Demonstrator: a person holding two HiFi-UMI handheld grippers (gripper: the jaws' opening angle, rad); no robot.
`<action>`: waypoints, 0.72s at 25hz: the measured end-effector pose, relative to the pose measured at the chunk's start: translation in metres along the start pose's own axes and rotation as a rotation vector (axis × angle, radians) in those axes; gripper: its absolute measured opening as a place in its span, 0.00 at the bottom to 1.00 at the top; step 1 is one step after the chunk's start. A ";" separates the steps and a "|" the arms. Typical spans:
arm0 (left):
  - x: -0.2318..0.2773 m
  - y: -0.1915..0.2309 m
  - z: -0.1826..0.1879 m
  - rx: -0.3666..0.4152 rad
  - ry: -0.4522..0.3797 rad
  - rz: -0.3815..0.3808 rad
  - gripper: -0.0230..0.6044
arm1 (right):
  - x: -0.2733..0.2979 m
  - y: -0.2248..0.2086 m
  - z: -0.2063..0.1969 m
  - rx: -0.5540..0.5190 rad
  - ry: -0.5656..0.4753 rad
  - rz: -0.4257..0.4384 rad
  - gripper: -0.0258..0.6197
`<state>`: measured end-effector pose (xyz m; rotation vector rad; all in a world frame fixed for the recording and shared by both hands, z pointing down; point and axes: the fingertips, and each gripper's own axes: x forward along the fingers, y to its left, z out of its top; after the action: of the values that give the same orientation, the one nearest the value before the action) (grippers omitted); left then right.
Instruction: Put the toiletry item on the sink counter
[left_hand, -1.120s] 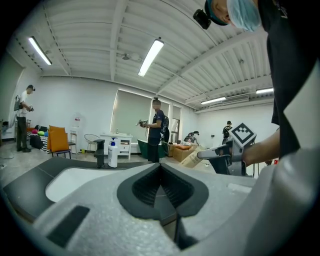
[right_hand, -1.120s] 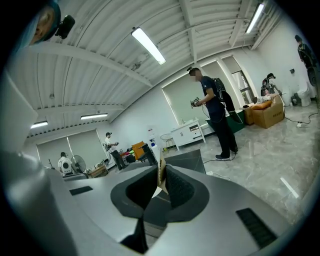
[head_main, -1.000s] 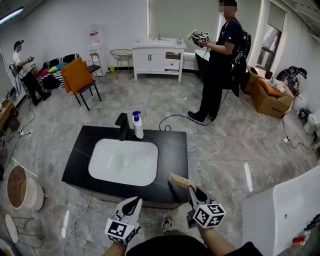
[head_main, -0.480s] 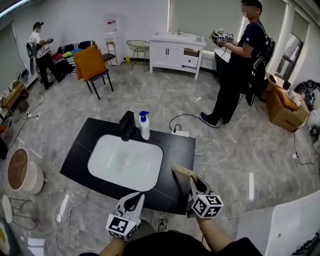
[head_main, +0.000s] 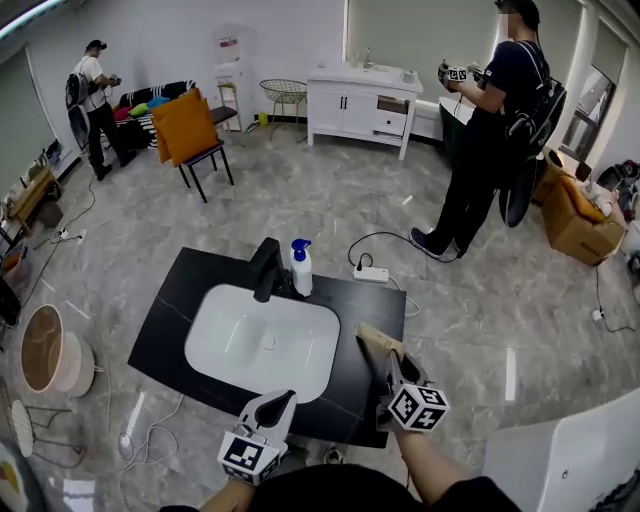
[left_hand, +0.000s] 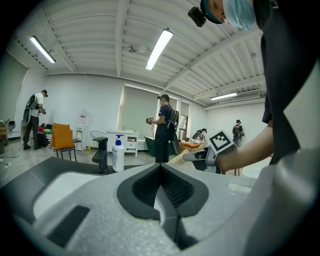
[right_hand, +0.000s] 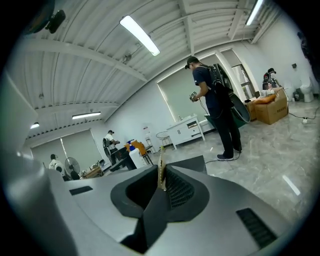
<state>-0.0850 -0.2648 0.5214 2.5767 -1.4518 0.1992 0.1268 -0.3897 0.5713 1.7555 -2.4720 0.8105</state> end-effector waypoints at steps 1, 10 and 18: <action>0.003 0.004 0.004 0.008 -0.005 -0.015 0.05 | 0.005 -0.003 -0.003 0.024 0.008 -0.018 0.12; 0.021 0.056 0.014 0.012 0.009 -0.073 0.05 | 0.046 -0.022 -0.049 0.320 0.128 -0.201 0.12; 0.028 0.075 0.010 0.027 0.034 -0.119 0.05 | 0.068 -0.022 -0.081 0.341 0.220 -0.277 0.12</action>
<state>-0.1343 -0.3285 0.5244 2.6572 -1.2882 0.2465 0.0979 -0.4216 0.6701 1.9225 -1.9862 1.3699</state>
